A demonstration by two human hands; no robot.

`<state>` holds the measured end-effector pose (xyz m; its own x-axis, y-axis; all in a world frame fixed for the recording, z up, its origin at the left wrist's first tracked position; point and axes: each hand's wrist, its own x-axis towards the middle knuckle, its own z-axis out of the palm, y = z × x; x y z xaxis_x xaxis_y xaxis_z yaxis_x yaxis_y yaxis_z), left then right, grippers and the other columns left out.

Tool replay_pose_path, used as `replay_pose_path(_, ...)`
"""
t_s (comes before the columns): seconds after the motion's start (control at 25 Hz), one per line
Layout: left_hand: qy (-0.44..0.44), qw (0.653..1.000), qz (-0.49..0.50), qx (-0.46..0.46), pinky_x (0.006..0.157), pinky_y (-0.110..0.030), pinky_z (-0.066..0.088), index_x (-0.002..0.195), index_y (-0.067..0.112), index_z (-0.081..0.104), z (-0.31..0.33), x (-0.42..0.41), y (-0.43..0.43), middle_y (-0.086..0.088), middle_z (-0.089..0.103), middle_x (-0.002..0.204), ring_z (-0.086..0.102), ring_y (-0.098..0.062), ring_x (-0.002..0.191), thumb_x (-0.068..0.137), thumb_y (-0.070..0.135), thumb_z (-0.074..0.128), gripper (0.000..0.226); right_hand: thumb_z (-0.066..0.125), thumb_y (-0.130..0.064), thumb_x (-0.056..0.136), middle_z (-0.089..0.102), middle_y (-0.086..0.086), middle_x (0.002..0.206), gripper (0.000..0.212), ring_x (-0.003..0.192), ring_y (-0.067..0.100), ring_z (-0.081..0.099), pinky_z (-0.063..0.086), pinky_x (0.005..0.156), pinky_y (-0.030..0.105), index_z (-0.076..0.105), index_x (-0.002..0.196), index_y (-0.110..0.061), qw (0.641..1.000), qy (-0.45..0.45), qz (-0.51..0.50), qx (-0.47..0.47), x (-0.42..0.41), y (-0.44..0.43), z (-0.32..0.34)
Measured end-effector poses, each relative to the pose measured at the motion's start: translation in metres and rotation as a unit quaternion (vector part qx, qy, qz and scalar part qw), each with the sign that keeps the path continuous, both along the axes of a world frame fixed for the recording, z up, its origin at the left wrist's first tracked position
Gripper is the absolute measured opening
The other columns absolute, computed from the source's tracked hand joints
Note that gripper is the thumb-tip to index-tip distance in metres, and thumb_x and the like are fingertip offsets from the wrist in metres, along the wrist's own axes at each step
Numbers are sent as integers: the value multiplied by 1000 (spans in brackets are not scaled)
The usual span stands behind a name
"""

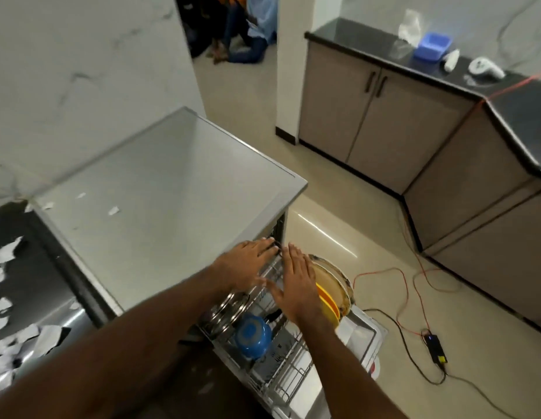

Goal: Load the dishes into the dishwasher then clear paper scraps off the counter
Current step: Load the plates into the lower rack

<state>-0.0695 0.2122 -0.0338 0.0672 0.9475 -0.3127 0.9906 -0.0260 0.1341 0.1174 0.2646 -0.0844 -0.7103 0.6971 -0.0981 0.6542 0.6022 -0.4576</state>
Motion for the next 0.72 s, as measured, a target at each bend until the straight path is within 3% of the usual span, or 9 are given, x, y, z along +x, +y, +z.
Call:
replay_pose_path(0.24, 38, 994, 93, 39, 126, -39, 14, 165, 17, 4, 55, -77, -95, -8, -1, 173, 7, -25, 159, 100, 65, 47, 92, 24, -80, 101, -3, 1, 176, 94, 162, 20, -6, -4, 131, 41, -2, 169, -20, 990, 33, 129, 47, -84, -38, 43)
replay_pose_path(0.52, 70, 952, 297, 31, 124, -42, 22, 165, 18, 11, 78, -150, -270, -8, 5, 172, 16, -26, 157, 95, 56, 62, 94, 28, -73, 104, 9, 6, 176, 89, 162, 19, 5, -4, 129, 34, 4, 169, -17, 950, 28, 307, 44, -202, -137, 65)
replay_pose_path(0.6, 59, 936, 345, 29, 123, -43, 26, 164, 17, 17, 84, -157, -317, -8, 11, 172, 21, -26, 156, 94, 50, 66, 91, 32, -72, 103, 11, 4, 176, 88, 162, 20, 9, 2, 131, 36, 7, 168, -19, 937, 26, 347, 29, -230, -175, 68)
replay_pose_path(0.72, 48, 895, 443, 18, 124, -44, 27, 162, 19, 22, 86, -160, -399, -6, 13, 171, 21, -26, 156, 94, 44, 69, 86, 50, -69, 99, 23, 0, 173, 86, 157, 23, 26, 24, 129, 43, 18, 166, -25, 908, 9, 419, -16, -269, -248, 77)
